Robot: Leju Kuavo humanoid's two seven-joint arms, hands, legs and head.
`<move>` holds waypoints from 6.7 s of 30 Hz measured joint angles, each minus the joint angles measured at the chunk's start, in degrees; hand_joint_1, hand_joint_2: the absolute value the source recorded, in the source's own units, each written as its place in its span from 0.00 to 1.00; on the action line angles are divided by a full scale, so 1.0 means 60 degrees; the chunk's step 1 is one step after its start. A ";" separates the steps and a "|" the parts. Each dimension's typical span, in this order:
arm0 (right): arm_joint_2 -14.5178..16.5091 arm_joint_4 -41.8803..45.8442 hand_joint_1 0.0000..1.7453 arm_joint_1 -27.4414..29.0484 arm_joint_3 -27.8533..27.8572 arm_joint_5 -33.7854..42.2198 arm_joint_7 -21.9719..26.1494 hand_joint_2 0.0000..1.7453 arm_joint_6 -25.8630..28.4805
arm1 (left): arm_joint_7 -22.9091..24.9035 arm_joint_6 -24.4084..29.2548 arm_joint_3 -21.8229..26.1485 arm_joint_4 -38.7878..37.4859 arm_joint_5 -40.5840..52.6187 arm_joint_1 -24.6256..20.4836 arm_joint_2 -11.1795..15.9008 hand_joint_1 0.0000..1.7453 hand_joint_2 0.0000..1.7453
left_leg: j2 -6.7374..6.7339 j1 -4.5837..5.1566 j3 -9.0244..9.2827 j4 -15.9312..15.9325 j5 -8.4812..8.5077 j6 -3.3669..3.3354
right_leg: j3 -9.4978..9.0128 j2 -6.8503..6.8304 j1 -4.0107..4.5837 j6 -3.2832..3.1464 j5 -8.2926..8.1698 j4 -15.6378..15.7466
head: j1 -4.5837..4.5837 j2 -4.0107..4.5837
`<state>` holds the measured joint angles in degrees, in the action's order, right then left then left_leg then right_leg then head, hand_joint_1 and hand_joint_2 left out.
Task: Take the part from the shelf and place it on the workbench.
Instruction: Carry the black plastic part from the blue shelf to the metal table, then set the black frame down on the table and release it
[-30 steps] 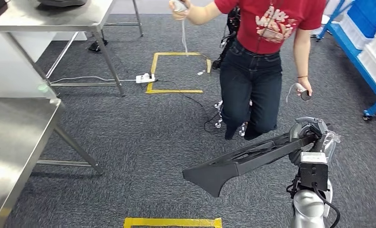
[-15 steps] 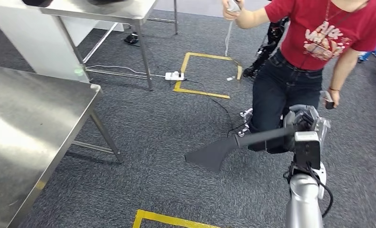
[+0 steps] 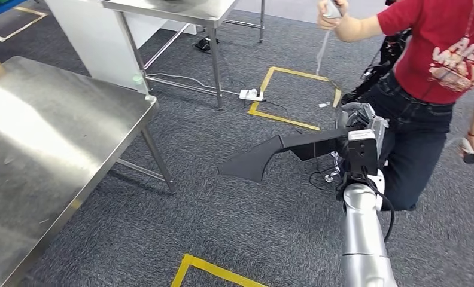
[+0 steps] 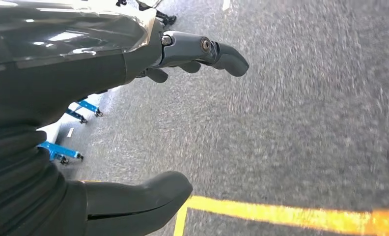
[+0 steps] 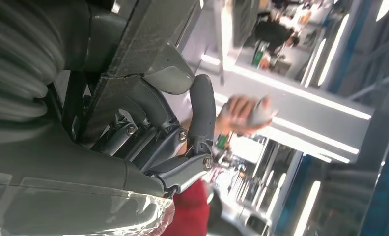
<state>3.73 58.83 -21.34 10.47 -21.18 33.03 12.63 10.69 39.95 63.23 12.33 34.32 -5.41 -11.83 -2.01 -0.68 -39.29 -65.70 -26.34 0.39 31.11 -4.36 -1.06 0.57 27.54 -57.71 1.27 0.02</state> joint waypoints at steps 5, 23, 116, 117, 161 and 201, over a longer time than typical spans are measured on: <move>-0.0109 -0.0463 1.00 -0.0386 -0.0186 0.0096 0.0028 1.00 0.0074 | -0.0203 0.0025 0.0621 0.0150 0.0298 -0.0038 -0.0071 0.00 1.00 | -0.0210 0.0144 0.0553 0.1163 0.0335 -0.0279 | -0.0092 -0.0511 0.0185 0.0208 0.0133 0.0001 | 0.0051 0.0000; -0.0283 -0.0361 1.00 -0.0131 -0.0371 0.0108 -0.0058 1.00 0.0282 | -0.1418 0.0046 0.2410 0.0218 0.1261 -0.0103 -0.0149 0.00 1.00 | 0.1001 0.0032 0.0165 0.0712 0.0202 -0.0079 | 0.0170 0.0843 -0.0154 0.0197 -0.0085 -0.0109 | -0.0002 0.0000; -0.2765 -0.1655 1.00 -0.3047 0.0315 -0.3321 -0.2763 1.00 -0.0109 | -0.3936 -0.3198 0.2925 -0.0097 0.0612 -0.0331 0.0536 0.00 1.00 | 0.0359 0.0102 0.0769 0.1606 0.0509 -0.0714 | 0.0317 0.0508 -0.0033 0.0482 0.0145 -0.0387 | -0.0073 0.0001; -0.2822 -0.1669 1.00 -0.3056 0.0336 -0.3338 -0.2769 1.00 -0.0110 | -0.3935 -0.3205 0.2906 -0.0098 0.0612 -0.0335 0.0533 0.00 1.00 | 0.0364 0.0073 0.0823 0.1673 0.0537 -0.0729 | 0.0583 0.0594 -0.0047 0.0442 0.0358 -0.0912 | -0.0061 0.0001; -0.2861 -0.2598 1.00 -0.3528 0.0389 -0.4027 -0.2723 1.00 0.0057 | -0.4012 -0.3385 0.2863 -0.0120 0.0459 -0.0327 0.0480 0.00 1.00 | 0.0453 0.0299 0.0512 0.1613 0.0705 -0.0866 | -0.0348 0.0659 -0.0049 0.0483 0.0377 0.0134 | -0.0089 0.0004; -0.2795 -0.3516 1.00 -0.4205 -0.0086 -0.6390 -0.4013 1.00 0.0319 | -0.3902 -0.3412 0.2750 -0.0124 0.0515 -0.0363 0.0419 0.00 1.00 | 0.0480 0.0242 0.0656 0.1302 0.0304 -0.0642 | 0.0830 0.0734 -0.0069 0.0743 -0.0219 -0.0489 | -0.0064 0.0004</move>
<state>-13.04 37.73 -46.57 9.95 -59.52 8.95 14.55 -12.72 19.48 79.73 11.58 37.40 -7.58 -9.32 0.86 0.78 -35.35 -57.88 -24.52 -3.46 36.09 0.04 -1.47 5.02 26.23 -60.64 0.88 0.04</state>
